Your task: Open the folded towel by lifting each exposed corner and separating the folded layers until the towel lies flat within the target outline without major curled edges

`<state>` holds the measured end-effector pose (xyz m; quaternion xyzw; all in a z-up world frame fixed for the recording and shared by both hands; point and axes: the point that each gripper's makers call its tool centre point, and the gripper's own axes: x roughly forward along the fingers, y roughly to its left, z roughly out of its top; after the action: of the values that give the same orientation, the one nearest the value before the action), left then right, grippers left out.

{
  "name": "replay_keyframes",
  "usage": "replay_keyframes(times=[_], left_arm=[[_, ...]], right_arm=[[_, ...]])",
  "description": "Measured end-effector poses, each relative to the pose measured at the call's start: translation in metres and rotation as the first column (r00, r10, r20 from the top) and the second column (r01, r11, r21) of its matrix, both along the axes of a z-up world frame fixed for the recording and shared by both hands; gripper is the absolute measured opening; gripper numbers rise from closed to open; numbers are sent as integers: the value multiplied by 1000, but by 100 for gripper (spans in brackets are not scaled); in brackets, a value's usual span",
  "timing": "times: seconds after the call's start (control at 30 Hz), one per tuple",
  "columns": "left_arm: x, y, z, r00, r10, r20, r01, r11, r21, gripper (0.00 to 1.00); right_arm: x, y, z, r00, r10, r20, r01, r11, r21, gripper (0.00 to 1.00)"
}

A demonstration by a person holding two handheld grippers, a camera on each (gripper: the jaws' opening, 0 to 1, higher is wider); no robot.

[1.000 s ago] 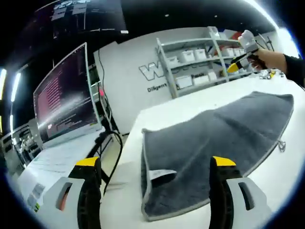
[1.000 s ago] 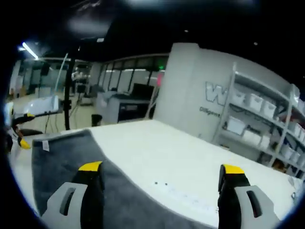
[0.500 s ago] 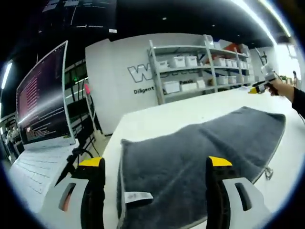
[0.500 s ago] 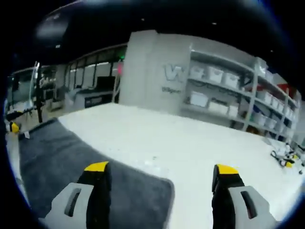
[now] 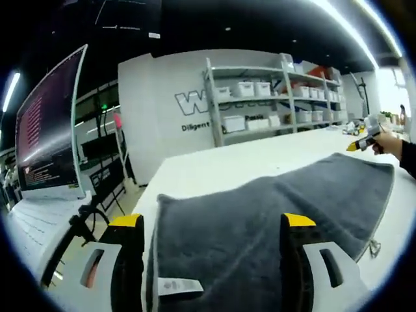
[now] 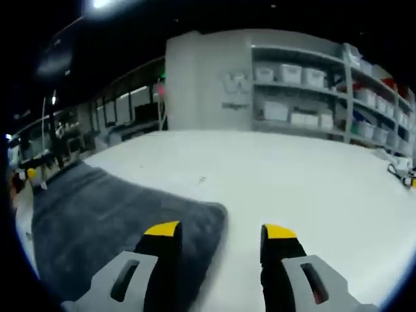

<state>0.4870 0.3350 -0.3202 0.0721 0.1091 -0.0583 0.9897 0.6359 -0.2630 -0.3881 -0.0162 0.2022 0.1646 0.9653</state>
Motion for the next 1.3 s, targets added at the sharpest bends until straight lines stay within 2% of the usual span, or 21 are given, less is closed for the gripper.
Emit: replay_keyframes(times=[0.07, 0.17, 0.3, 0.4, 0.47, 0.57, 0.63, 0.7, 0.77, 0.87, 0.97, 1.3], left_arm=[[0, 0, -3, 1000, -2, -3, 2, 1000, -6, 84], [0, -1, -6, 1000, -1, -9, 1, 1000, 3, 83], [6, 2, -8, 1000, 5, -18, -5, 1000, 11, 82], [9, 8, -6, 999, 45, -27, -45, 999, 27, 80], [9, 11, -5, 998, 61, -29, -60, 997, 43, 79], [10, 13, 0, 998, 61, -22, -60, 997, 48, 79], [11, 14, 4, 998, 64, -13, -64, 997, 43, 78], [13, 14, 4, 998, 67, -10, -67, 997, 47, 78], [16, 11, 1, 998, 63, -19, -62, 997, 49, 78], [16, 5, -2, 999, 45, -30, -44, 997, 60, 77], [17, 0, -5, 999, 29, -44, -26, 997, 67, 78], [20, -8, 5, 998, 17, -56, -11, 994, 108, 76]], right_arm=[[-4, 3, -2, 1000, 8, -3, -8, 1000, -4, 39], [-11, 10, -8, 999, 30, -10, -30, 1000, 3, 39], [0, 10, -17, 1000, 15, -24, -15, 1000, 6, 37], [7, 7, -26, 999, -33, -36, 34, 999, 28, 44], [6, 9, -29, 998, -38, -50, 42, 997, 68, 39], [7, 8, -28, 998, -40, -40, 43, 997, 64, 26], [0, 13, -28, 998, -37, -46, 40, 997, 68, 25], [-5, 17, -29, 999, -24, -48, 26, 999, 42, 23], [-9, 14, -30, 999, -23, -31, 23, 1000, -14, 15], [-11, 18, -32, 1000, -10, -15, 10, 1000, -9, 0], [-14, 21, -29, 1000, 10, -22, -11, 999, -41, 0], [-18, 3, -29, 998, 45, -47, -47, 998, -37, 0]])
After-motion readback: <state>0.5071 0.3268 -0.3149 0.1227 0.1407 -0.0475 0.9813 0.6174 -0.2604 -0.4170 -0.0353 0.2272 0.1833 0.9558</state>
